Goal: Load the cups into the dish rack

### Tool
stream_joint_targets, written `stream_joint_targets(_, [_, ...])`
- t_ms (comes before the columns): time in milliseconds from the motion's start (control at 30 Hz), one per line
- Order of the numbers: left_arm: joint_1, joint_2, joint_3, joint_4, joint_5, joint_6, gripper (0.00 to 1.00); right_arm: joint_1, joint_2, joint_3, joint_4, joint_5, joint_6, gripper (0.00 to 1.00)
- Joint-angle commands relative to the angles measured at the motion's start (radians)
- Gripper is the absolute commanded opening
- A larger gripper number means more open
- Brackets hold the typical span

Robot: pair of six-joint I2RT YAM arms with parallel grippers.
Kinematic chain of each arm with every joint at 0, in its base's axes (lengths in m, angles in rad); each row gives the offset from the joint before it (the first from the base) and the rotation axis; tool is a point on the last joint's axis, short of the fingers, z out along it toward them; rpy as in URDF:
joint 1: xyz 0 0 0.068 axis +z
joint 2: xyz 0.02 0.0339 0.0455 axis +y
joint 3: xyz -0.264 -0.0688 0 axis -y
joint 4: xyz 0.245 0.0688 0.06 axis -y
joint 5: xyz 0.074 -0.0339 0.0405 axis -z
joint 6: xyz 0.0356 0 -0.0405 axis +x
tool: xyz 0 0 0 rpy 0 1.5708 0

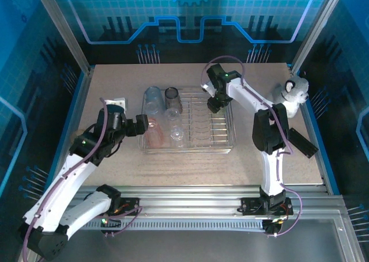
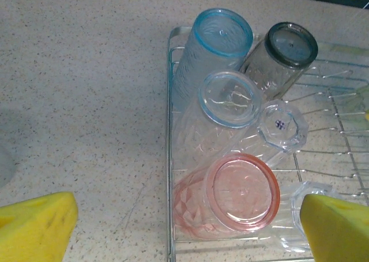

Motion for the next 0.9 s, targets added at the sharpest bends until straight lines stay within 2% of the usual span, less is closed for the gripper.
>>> stream_joint_targets(0, [0.007, -0.025, -0.03, 0.034, -0.021, -0.064, 0.99, 0.01, 0.055, -0.002, 0.009, 0.014, -0.073, 0.51])
stream_joint_targets(300, [0.014, 0.03, -0.025, -0.054, -0.065, -0.089, 0.99, 0.015, 0.065, -0.006, 0.013, 0.027, -0.091, 0.69])
stream_joint_targets(533, [0.066, 0.087, -0.014, -0.11, -0.05, -0.112, 1.0, 0.014, 0.023, -0.004, 0.013, 0.011, -0.095, 0.78])
stream_joint_targets(867, [0.106, 0.11, -0.018, -0.135, -0.04, -0.119, 0.99, 0.014, 0.015, 0.0, 0.018, 0.011, -0.093, 0.81])
